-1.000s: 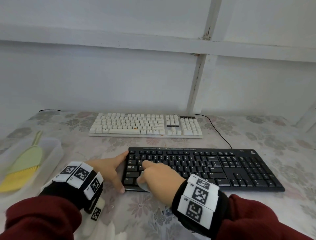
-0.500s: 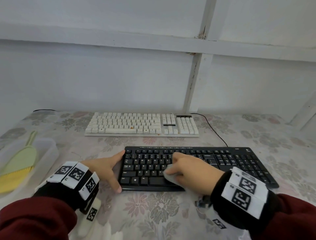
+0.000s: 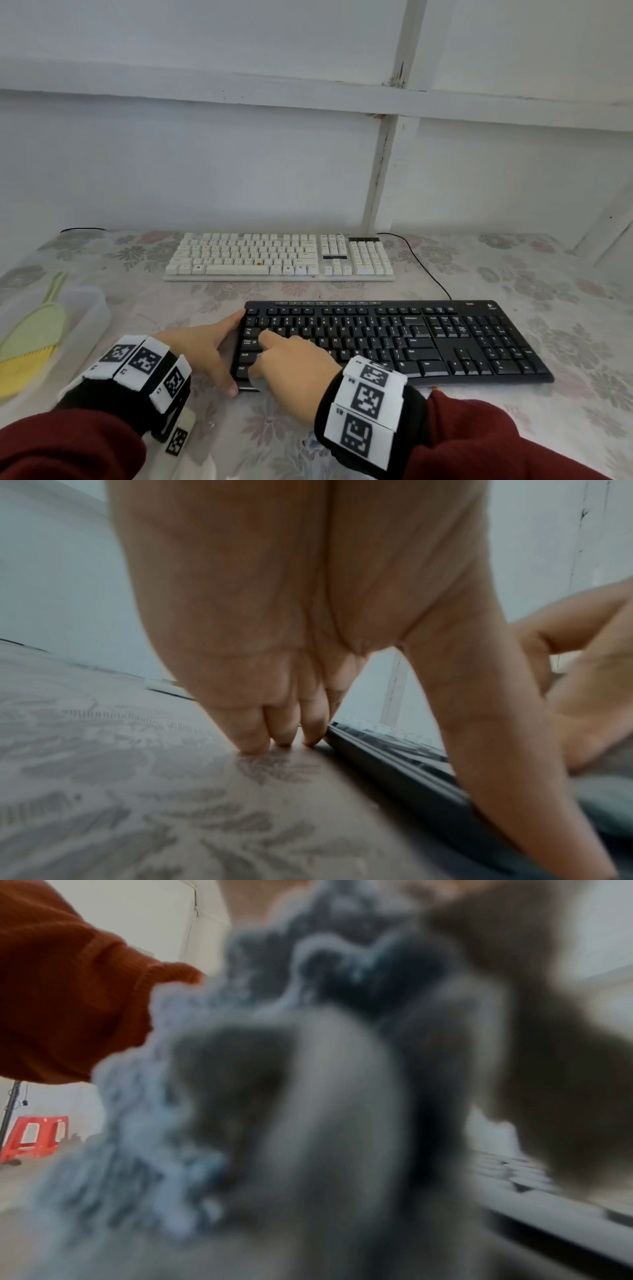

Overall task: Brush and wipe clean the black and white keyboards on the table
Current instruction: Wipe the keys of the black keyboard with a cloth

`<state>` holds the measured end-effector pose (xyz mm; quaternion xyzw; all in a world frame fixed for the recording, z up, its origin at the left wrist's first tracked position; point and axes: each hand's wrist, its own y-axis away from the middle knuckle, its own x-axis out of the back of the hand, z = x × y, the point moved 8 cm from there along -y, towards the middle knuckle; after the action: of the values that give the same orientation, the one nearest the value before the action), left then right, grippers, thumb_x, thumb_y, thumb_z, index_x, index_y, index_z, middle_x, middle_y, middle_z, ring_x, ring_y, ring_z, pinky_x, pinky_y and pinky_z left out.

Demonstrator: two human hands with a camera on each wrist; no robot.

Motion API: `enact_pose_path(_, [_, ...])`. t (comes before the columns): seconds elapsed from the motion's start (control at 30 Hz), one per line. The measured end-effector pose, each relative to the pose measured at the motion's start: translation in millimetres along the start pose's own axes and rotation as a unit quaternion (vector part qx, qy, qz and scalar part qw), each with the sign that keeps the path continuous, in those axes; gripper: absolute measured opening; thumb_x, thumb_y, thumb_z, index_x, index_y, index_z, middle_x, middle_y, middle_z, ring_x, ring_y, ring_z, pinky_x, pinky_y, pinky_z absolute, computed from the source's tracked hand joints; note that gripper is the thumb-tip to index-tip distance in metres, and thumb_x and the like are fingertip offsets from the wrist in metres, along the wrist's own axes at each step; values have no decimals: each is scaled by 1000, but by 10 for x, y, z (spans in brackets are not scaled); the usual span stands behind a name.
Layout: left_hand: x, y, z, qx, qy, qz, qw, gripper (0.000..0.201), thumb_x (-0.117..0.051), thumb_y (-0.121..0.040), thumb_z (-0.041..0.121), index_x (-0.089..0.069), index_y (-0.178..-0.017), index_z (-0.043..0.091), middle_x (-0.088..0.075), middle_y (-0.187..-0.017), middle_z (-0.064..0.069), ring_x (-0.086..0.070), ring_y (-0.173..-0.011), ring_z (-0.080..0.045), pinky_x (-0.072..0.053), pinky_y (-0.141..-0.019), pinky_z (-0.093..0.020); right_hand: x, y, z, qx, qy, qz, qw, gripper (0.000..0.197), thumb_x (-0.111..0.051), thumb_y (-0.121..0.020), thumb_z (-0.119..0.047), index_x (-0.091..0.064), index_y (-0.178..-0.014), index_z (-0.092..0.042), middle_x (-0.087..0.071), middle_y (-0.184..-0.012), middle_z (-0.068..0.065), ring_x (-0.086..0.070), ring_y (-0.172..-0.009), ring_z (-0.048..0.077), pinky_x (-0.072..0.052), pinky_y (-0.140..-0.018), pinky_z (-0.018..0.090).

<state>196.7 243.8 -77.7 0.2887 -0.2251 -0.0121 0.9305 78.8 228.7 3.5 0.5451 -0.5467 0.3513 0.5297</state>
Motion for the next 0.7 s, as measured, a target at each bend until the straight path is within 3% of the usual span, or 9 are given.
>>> enact_pose_path(0.07, [-7, 9, -17, -10, 4, -9, 1000, 148, -91, -36, 31, 6, -148, 26, -30, -134, 28, -29, -126, 7, -32, -93, 1, 8, 78, 110, -13, -4, -9, 1000, 11, -46, -87, 5, -53, -80, 0, -28, -96, 6, -31, -67, 21, -29, -52, 29])
enact_pose_path(0.13, [14, 2, -82, -17, 0, -4, 1000, 154, -94, -31, 39, 6, -149, 29, -22, -150, 18, -23, -136, 1, -24, -114, -20, -14, 147, 284, -35, -10, -13, 999, 26, -46, -85, 6, -39, -63, -6, -29, -94, 5, -28, -61, 17, -28, -53, 28])
enact_pose_path(0.17, [21, 0, -114, -15, -4, -5, 1000, 155, -95, -32, 41, 7, -149, 30, -16, -154, 16, -19, -140, -1, -20, -117, -29, -15, 192, 373, -44, -8, -7, 999, 31, -46, -85, 6, -36, -59, -9, -30, -92, 3, -29, -60, 17, -33, -54, 29])
enact_pose_path(0.27, [23, 4, -117, -11, -16, -7, 1000, 155, -94, -33, 44, 10, -148, 30, -10, -155, 17, -13, -141, -2, -15, -119, -34, -22, 387, 638, -70, -14, 23, 997, 25, -46, -82, 4, -44, -61, -9, -30, -83, -3, -39, -66, 20, -45, -61, 33])
enact_pose_path(0.4, [13, -16, -96, -16, -16, -7, 1000, 155, -93, -33, 43, 9, -149, 29, -10, -154, 18, -13, -141, -1, -14, -119, -32, 6, 641, 969, -96, -6, 23, 995, 19, -48, -79, -1, -49, -63, -11, -23, -75, -6, -38, -65, 20, -29, -55, 27])
enact_pose_path(0.5, [11, -22, -103, -18, -11, -3, 1000, 155, -93, -31, 43, 7, -149, 30, -13, -153, 20, -14, -140, 0, -15, -119, -32, 136, 750, 1109, -109, -14, 15, 994, 20, -44, -87, -8, -64, -87, -6, -30, -84, -3, -42, -75, 22, -22, -52, 17])
enact_pose_path(0.57, [17, -31, -121, -13, -17, 0, 1000, 154, -93, -31, 42, 6, -149, 32, -13, -153, 19, -15, -140, -1, -16, -119, -34, 248, 732, 1053, -94, -30, 26, 995, 21, -45, -91, -15, -63, -92, -5, -34, -88, -1, -51, -85, 27, -25, -54, 15])
enact_pose_path(0.63, [35, -43, -159, -3, -25, 6, 1000, 155, -94, -31, 44, 7, -148, 34, -12, -154, 18, -16, -141, -4, -19, -118, -36, 321, 645, 875, -67, -61, 44, 995, 24, -46, -93, -22, -62, -89, -5, -36, -89, -4, -52, -84, 20, -29, -57, 13])
enact_pose_path(0.7, [47, -53, -187, 4, -26, 6, 1000, 155, -94, -31, 44, 7, -148, 36, -13, -155, 18, -17, -141, -5, -22, -117, -38, 285, 507, 659, -32, -75, 41, 996, 22, -46, -93, -18, -60, -82, -6, -36, -88, -6, -50, -82, 17, -30, -60, 13])
